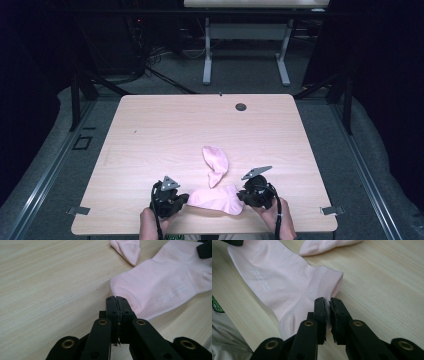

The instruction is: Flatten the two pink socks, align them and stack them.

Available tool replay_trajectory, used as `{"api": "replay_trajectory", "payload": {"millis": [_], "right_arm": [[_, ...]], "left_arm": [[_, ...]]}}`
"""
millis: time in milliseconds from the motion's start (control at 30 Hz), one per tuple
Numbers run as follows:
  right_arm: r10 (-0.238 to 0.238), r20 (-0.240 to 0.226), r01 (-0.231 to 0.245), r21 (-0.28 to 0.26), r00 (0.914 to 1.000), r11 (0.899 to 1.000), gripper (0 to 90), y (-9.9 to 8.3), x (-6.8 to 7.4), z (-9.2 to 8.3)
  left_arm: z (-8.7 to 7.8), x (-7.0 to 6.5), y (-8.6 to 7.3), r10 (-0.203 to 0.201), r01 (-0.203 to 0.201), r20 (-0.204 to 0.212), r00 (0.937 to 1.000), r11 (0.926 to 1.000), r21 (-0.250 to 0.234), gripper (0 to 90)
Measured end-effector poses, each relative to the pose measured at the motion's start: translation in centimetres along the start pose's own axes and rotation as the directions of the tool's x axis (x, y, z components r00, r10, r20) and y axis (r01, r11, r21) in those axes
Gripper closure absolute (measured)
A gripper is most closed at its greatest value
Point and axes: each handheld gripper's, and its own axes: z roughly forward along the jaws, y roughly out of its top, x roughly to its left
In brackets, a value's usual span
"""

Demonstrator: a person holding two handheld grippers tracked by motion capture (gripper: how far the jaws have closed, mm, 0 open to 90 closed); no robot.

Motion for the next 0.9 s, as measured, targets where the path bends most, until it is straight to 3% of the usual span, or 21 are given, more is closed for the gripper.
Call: {"api": "replay_trajectory", "payload": {"millis": [367, 467, 533, 633, 700, 733, 800, 833, 867, 900], "right_arm": [[-0.012, 0.004, 0.012, 0.051, 0.9999, 0.999, 81.8, -0.5, -0.4, 0.6], [-0.013, 0.007, 0.013, 0.056, 0.9999, 0.998, 81.4, -0.6, -0.4, 0.7], [0.004, 0.001, -0.004, 0.052, 1.0, 0.999, 80.4, -0.6, -0.4, 0.8], [-0.001, -0.007, 0.001, 0.06, 1.0, 0.998, 73.0, -0.4, -0.6, 0.7], [0.014, -0.017, -0.013, 0.054, 0.9998, 0.998, 59.3, -0.3, -0.9, 0.4], [0.035, -0.024, -0.035, 0.031, 0.9991, 0.999, 55.8, -0.3, -1.1, 0.1], [0.028, -0.029, -0.028, 0.016, 0.9992, 0.999, 52.2, -0.2, -1.3, -0.1], [0.04, -0.035, -0.04, -0.014, 0.9986, 0.999, 45.3, 0.1, -1.6, -0.6], [0.04, -0.035, -0.04, -0.014, 0.9986, 0.999, 45.3, 0.1, -1.6, -0.6], [0.035, -0.034, -0.035, -0.026, 0.9988, 0.999, 41.7, 0.6, -2.0, -0.9]], "left_arm": [[0.3, -0.3, -0.7, 0.023, -0.023, 0.006, 0.9997, 0.9994, 0.025, 89.1], [0.4, -0.3, -0.7, 0.014, -0.014, 0.004, 0.9999, 0.9995, 0.029, 88.9], [0.4, -0.3, -0.7, 0.015, -0.015, 0.008, 0.9999, 0.9994, 0.031, 88.2], [0.3, -0.1, -0.6, -0.005, 0.005, 0.007, 1.0, 0.9997, 0.026, 74.0], [-0.2, 0.1, -0.6, -0.011, 0.011, 0.025, 0.9996, 0.9999, -0.008, 59.8], [-0.4, 0.2, -0.6, -0.011, 0.011, 0.014, 0.9998, 0.9998, -0.017, 50.9], [-0.6, 0.5, -0.6, -0.009, 0.009, 0.01, 0.9999, 0.9997, -0.024, 36.8], [-0.7, 0.7, -0.7, -0.021, 0.021, 0.013, 0.9997, 0.9993, -0.029, 30.7], [-0.8, 1.1, -0.7, -0.023, 0.023, -0.001, 0.9997, 0.9993, -0.028, 30.7], [-0.9, 1.7, -0.8, -0.033, 0.032, -0.03, 0.999, 0.999, -0.03, 21.9]]}}
